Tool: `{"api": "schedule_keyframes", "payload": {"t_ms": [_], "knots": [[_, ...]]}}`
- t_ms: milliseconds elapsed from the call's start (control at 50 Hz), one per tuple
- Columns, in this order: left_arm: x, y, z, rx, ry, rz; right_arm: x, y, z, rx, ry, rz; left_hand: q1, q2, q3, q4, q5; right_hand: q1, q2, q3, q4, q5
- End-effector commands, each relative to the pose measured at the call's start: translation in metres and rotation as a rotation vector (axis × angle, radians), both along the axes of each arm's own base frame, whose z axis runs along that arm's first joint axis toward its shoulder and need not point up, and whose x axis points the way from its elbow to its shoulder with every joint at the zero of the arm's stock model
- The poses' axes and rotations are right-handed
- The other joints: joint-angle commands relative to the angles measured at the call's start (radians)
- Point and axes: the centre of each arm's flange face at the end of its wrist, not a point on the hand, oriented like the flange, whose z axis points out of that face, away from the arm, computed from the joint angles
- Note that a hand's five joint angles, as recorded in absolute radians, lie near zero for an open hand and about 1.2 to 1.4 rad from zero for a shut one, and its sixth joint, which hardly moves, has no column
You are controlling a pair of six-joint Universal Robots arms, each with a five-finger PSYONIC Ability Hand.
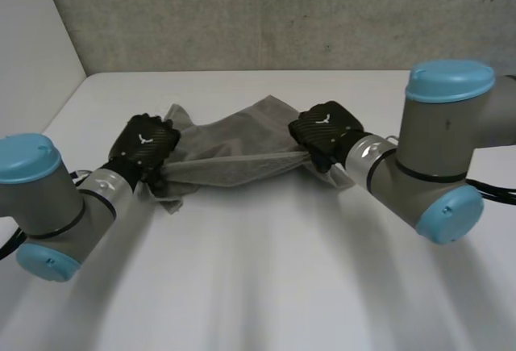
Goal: Fold the towel.
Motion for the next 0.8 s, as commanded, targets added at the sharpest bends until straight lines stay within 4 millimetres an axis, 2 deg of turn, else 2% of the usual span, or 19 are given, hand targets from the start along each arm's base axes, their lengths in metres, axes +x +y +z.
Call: {"api": "schedule_keyframes", "payload": {"t_ms": [20,140,320,340,360,380,400,420,440,660,800], "knots": [[0.008,0.002,0.011,-0.023,-0.001,0.078,-0.024,-0.012,0.011,0.028,-0.046,-0.123,-0.045,-0.057,-0.065,-0.063,-0.028,0.081,0.076,0.069,0.063,0.061],[0.012,0.003,0.03,-0.071,0.009,0.118,-0.037,-0.015,0.018,0.068,-0.108,-0.168,-0.048,-0.06,-0.068,-0.066,-0.031,0.081,0.076,0.069,0.063,0.061],[0.019,0.011,0.044,-0.095,0.011,0.147,-0.042,-0.004,0.018,0.074,-0.113,-0.175,-0.007,-0.019,-0.027,-0.025,0.01,0.081,0.076,0.069,0.063,0.061],[0.02,0.014,0.045,-0.095,0.01,0.147,-0.042,-0.002,0.02,0.07,-0.125,-0.176,0.089,0.077,0.069,0.071,0.106,0.081,0.076,0.069,0.063,0.061],[0.02,0.018,0.044,-0.09,0.01,0.141,-0.043,-0.001,0.021,0.07,-0.137,-0.178,0.395,0.383,0.376,0.378,0.412,0.081,0.076,0.069,0.063,0.061],[0.02,0.018,0.044,-0.09,0.01,0.141,-0.043,-0.001,0.021,0.07,-0.137,-0.179,0.398,0.386,0.379,0.381,0.415,0.081,0.076,0.069,0.063,0.061],[0.02,0.021,0.043,-0.085,0.007,0.138,-0.043,0.001,0.021,0.073,-0.145,-0.179,0.727,0.714,0.707,0.709,0.744,0.081,0.076,0.069,0.063,0.061],[0.02,0.021,0.043,-0.085,0.007,0.138,-0.044,0.002,0.021,0.077,-0.147,-0.178,0.73,0.718,0.71,0.712,0.747,0.081,0.076,0.069,0.063,0.061],[0.021,0.025,0.041,-0.075,0.005,0.133,-0.044,0.002,0.021,0.077,-0.147,-0.178,0.93,0.918,0.911,0.913,0.947,0.081,0.076,0.069,0.063,0.061],[0.021,0.04,0.02,0.027,-0.019,0.085,-0.037,0.007,0.008,0.105,-0.131,-0.164,0.932,0.92,0.913,0.915,0.949,0.081,0.076,0.069,0.063,0.061],[0.033,0.036,0.014,0.065,-0.017,0.09,-0.037,0.006,0.002,0.116,-0.121,-0.166,0.932,0.92,0.913,0.915,0.949,0.081,0.076,0.069,0.063,0.061]]}}
